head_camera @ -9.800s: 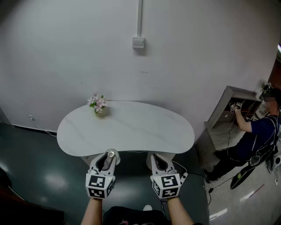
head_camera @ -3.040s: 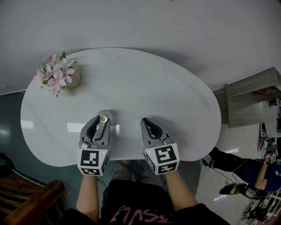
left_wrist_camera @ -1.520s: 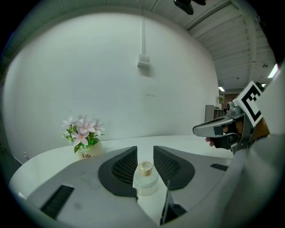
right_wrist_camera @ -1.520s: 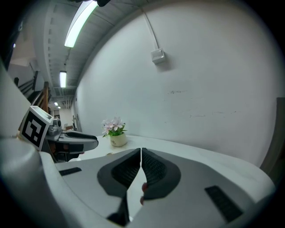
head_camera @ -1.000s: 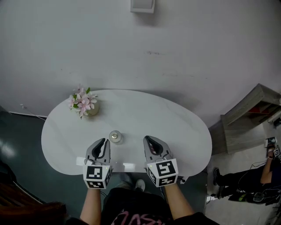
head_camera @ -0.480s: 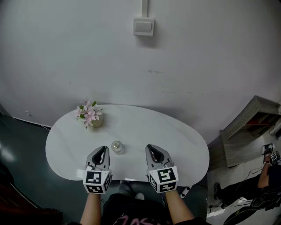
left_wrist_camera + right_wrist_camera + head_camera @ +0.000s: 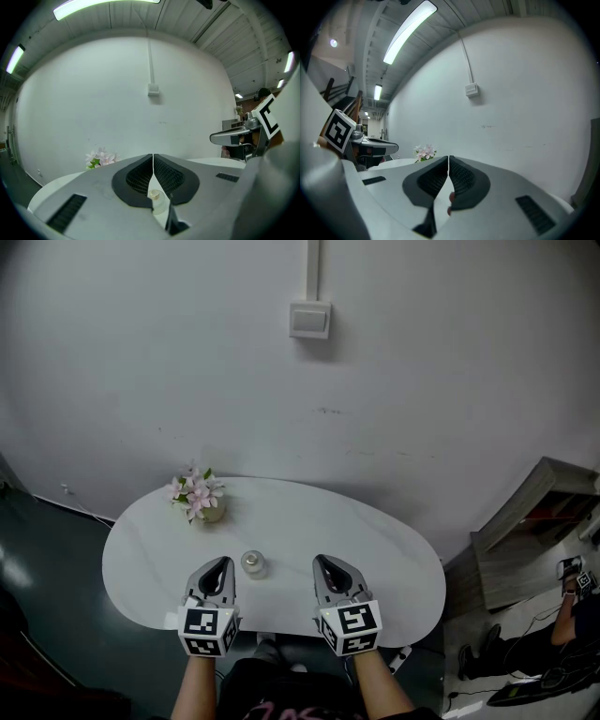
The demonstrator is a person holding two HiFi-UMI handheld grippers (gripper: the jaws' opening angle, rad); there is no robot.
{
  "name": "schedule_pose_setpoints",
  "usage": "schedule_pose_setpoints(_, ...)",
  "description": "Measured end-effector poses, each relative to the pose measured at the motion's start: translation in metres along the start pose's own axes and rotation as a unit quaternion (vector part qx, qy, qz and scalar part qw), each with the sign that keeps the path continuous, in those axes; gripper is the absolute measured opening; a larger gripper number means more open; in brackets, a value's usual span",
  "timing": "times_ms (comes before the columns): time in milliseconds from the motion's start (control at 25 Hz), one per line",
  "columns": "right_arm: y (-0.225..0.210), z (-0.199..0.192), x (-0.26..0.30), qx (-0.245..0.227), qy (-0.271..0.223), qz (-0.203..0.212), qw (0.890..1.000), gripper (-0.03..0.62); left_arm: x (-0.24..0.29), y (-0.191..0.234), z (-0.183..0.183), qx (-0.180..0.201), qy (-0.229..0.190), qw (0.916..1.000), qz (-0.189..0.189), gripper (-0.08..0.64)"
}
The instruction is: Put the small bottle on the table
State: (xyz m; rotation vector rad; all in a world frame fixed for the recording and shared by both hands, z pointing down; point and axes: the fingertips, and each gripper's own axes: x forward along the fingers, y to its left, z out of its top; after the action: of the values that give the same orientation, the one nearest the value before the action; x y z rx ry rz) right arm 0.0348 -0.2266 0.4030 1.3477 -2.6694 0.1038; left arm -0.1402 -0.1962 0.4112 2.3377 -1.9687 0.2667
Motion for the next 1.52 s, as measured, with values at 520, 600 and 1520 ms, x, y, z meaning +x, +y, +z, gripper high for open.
schedule_pose_setpoints(520, 0.003, 0.006, -0.004, -0.002, -0.011, 0.007, 1.000, 0.067, -0.010, -0.001, 0.007, 0.006, -0.013, 0.9999, 0.001, 0.012)
schedule_pose_setpoints(600, 0.005, 0.008, -0.002, -0.003, -0.012, 0.010, 1.000, 0.067, -0.010, 0.001, 0.008, 0.006, -0.013, 0.9999, 0.003, 0.012)
schedule_pose_setpoints(1520, 0.003, 0.007, -0.007, -0.004, -0.015, 0.016, 1.000, 0.067, -0.012, -0.004, 0.010, 0.008, -0.015, 0.9998, -0.004, 0.012)
